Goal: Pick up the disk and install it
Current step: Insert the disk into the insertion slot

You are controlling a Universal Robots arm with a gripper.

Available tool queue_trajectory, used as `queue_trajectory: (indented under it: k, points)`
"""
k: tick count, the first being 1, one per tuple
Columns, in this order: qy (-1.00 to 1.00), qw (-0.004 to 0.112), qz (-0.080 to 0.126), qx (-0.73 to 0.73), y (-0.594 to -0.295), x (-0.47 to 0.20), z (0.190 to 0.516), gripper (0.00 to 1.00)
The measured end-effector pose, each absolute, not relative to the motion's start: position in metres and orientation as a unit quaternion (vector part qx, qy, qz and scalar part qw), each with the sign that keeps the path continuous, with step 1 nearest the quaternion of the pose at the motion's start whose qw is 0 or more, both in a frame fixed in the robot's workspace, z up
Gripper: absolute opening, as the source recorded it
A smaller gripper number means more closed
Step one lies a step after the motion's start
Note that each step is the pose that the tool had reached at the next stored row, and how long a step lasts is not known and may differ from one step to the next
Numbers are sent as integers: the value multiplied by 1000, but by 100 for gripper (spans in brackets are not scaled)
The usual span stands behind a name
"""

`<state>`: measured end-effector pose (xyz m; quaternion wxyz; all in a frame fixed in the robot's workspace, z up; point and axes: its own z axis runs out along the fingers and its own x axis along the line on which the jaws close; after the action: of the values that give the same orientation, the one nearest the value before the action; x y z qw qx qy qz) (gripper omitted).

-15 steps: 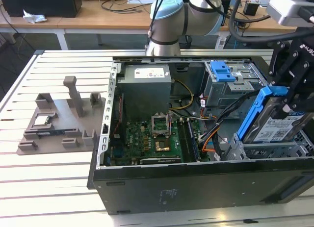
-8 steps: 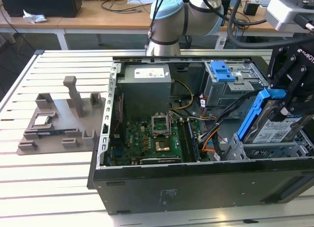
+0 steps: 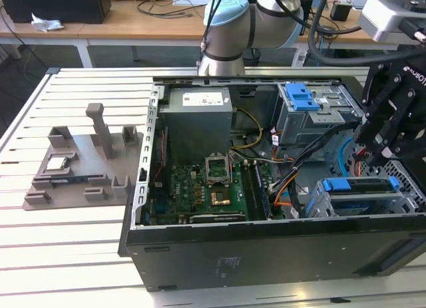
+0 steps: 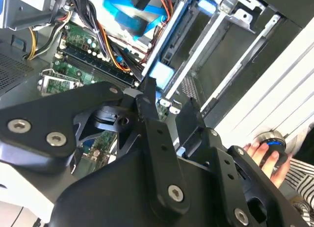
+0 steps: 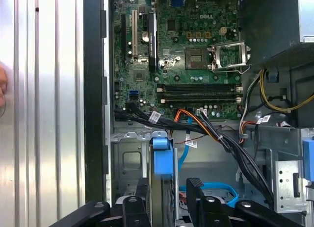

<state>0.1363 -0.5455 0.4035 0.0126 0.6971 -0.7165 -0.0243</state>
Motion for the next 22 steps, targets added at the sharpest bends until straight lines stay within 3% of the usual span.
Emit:
queue_trajectory:
  k: [5,6,9,22]
  points:
    - [-717,13,-24,697,-546,136,403,43]
    - [-717,13,-24,697,-546,136,403,30]
    - [-716,13,-24,697,-546,136,403,12]
    - [-716,15,-26,697,-542,151,396,11]
